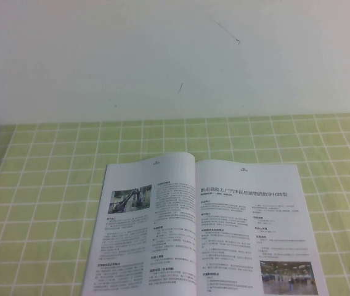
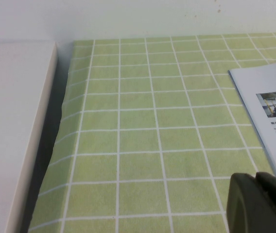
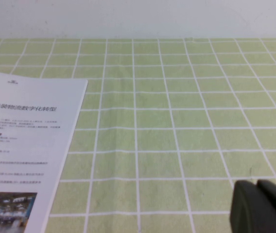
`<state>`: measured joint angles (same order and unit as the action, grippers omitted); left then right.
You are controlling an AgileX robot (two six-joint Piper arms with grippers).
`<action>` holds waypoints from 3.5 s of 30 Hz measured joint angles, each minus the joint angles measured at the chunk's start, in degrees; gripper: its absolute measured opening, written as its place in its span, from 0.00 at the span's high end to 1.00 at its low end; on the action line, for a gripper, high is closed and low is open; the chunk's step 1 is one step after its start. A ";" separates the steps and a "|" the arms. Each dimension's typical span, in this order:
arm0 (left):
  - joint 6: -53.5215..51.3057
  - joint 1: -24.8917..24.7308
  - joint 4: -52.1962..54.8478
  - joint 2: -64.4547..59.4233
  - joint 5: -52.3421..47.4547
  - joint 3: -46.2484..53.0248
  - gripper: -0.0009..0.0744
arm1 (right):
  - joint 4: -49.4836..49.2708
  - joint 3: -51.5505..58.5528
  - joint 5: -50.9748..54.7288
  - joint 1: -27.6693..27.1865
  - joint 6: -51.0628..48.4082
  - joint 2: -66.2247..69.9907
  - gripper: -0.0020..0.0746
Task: Close book
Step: 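Close the open booklet and leave it lying on the table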
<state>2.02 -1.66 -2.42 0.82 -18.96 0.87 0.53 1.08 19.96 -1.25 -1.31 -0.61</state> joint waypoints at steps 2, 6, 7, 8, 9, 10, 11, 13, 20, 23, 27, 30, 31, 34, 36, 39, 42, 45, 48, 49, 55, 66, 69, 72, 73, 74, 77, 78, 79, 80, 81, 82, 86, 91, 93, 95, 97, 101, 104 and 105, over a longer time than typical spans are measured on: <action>0.00 0.00 0.00 0.00 0.00 0.00 0.99 | 0.00 0.00 0.00 0.00 0.00 0.00 0.98; 0.00 0.00 0.00 0.00 0.00 0.00 0.99 | 0.00 0.00 0.00 0.00 0.07 0.00 0.98; 0.00 0.00 0.00 0.00 0.00 0.00 0.99 | 0.00 0.00 0.00 0.00 0.07 0.00 0.98; 0.00 0.00 0.00 0.00 0.00 0.00 0.99 | 0.00 0.00 0.00 0.00 0.07 0.00 0.98; -0.15 0.00 0.08 0.00 0.00 0.00 0.99 | 0.00 0.00 0.00 0.00 0.07 0.00 0.98; -0.15 0.00 0.08 0.00 0.00 0.00 0.99 | 0.00 0.00 0.00 0.00 0.12 0.00 0.98; -0.15 0.00 0.08 0.00 0.00 0.00 0.99 | 0.00 0.00 0.00 0.00 0.21 0.00 0.98; -0.15 0.00 0.08 0.00 0.00 0.00 0.99 | 0.00 0.00 0.00 0.00 0.25 0.00 0.98; -0.15 0.00 0.22 0.00 3.81 0.34 0.99 | 2.12 0.28 -1.55 0.00 0.34 0.00 0.98; -0.15 0.00 0.22 0.00 10.46 0.37 0.99 | 3.80 0.53 -7.89 0.00 0.34 0.00 0.98; -0.15 0.00 0.22 0.00 23.97 0.37 0.99 | 4.14 0.53 -23.61 0.00 0.14 0.00 0.98; -0.15 0.00 0.33 0.00 33.75 0.37 0.99 | 4.27 0.53 -34.58 0.00 0.14 0.00 0.98; -0.15 0.00 0.44 0.00 36.93 0.37 0.99 | 4.38 0.53 -37.43 0.00 0.14 0.00 0.98; -0.15 0.00 0.54 0.00 44.52 0.37 0.99 | 4.48 0.53 -45.95 0.00 0.14 0.00 0.98; -0.15 0.00 0.52 0.00 49.02 0.37 0.99 | 4.52 0.53 -50.71 0.00 0.25 0.00 0.98; -0.15 0.00 0.66 0.00 54.12 0.37 0.99 | 4.61 0.53 -56.05 0.00 0.14 -0.04 0.98; -0.01 0.00 0.66 0.00 57.40 0.37 0.99 | 4.61 0.53 -58.35 0.00 0.14 -0.04 0.98; -0.01 0.00 0.66 0.00 60.50 0.37 0.99 | 4.61 0.53 -59.65 0.00 0.14 -0.04 0.98; 0.21 0.00 1.00 0.00 62.17 0.37 0.99 | 4.61 -1.31 -55.93 0.00 0.14 -0.04 0.98; 0.53 0.00 1.71 0.00 60.85 -0.27 0.99 | 4.61 -2.71 -53.81 0.00 0.07 -0.04 0.98; 4.36 0.00 8.20 0.00 33.42 -17.01 0.99 | 4.61 -18.43 -32.05 0.00 -0.31 0.32 0.98; 4.86 0.00 10.09 -12.68 1.05 -34.50 0.99 | 1.46 -37.62 0.20 0.00 -0.57 22.08 0.98; 4.86 0.00 10.09 -15.94 0.49 -32.30 0.99 | -3.07 -37.76 8.66 0.00 -5.82 29.47 0.98; 4.86 0.00 8.57 -19.57 2.31 -28.61 0.99 | -7.64 -37.76 15.42 0.00 -16.45 35.90 0.98; 4.86 0.00 7.16 -20.92 2.60 -27.64 0.99 | -9.68 -37.76 17.13 0.00 -20.53 38.79 0.98; 4.86 0.00 5.33 -22.38 2.41 -27.16 0.99 | -11.10 -37.76 18.17 0.00 -23.60 40.66 0.98; 3.71 -0.24 -0.31 -27.19 0.64 -27.00 0.99 | -16.76 -37.76 20.10 0.00 -33.08 47.18 0.98; 2.88 -0.38 -2.00 -29.11 -0.55 -27.24 0.99 | -19.26 -37.76 20.23 0.00 -35.40 49.23 0.98; 1.25 -0.76 -4.16 -30.93 -2.26 -27.65 0.99 | -22.33 -37.76 20.23 0.00 -37.27 51.30 0.98; -0.75 -1.11 -6.41 -32.77 -4.18 -28.37 0.99 | -25.30 -37.76 20.23 0.00 -38.86 52.96 0.98; -3.03 -1.43 -8.71 -34.25 -5.71 -29.04 0.99 | -29.48 -37.76 20.23 0.00 -41.63 55.07 0.98; -5.47 -1.82 -11.07 -36.07 -7.43 -29.95 0.99 | -33.79 -37.76 20.23 0.12 -45.56 57.23 0.98; -14.79 -3.20 -20.68 -43.30 -10.78 -32.22 0.99 | -46.04 -37.89 20.40 3.40 -59.05 65.71 0.98; -29.87 -3.89 -35.81 -53.33 -8.46 -32.58 0.99 | -48.88 -38.22 15.79 10.74 -63.65 76.40 0.98; -35.65 -4.02 -41.98 -57.22 -7.40 -32.71 0.99 | -48.98 -38.22 14.22 12.40 -63.85 80.16 0.98; -39.77 -4.02 -48.40 -60.67 -6.22 -32.71 0.99 | -48.98 -38.22 13.29 13.32 -64.09 83.62 0.98; -42.14 -4.02 -53.26 -63.41 -4.76 -32.71 0.99 | -48.98 -38.25 12.38 13.43 -64.22 87.17 0.98; -47.91 -4.02 -60.46 -69.45 -0.67 -32.95 0.99 | -48.98 -38.35 9.62 13.52 -64.43 93.74 0.98; -50.57 -4.02 -62.14 -74.43 0.36 -33.63 0.99 | -48.98 -38.38 9.03 13.52 -64.43 97.83 0.98; -50.86 -4.02 -62.52 -75.74 0.36 -34.08 0.99 | -48.98 -38.48 9.03 13.52 -64.43 99.01 0.98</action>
<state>-48.84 -5.68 -64.94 -74.92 -18.60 -33.21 -48.45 -37.40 28.99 12.27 -65.73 98.40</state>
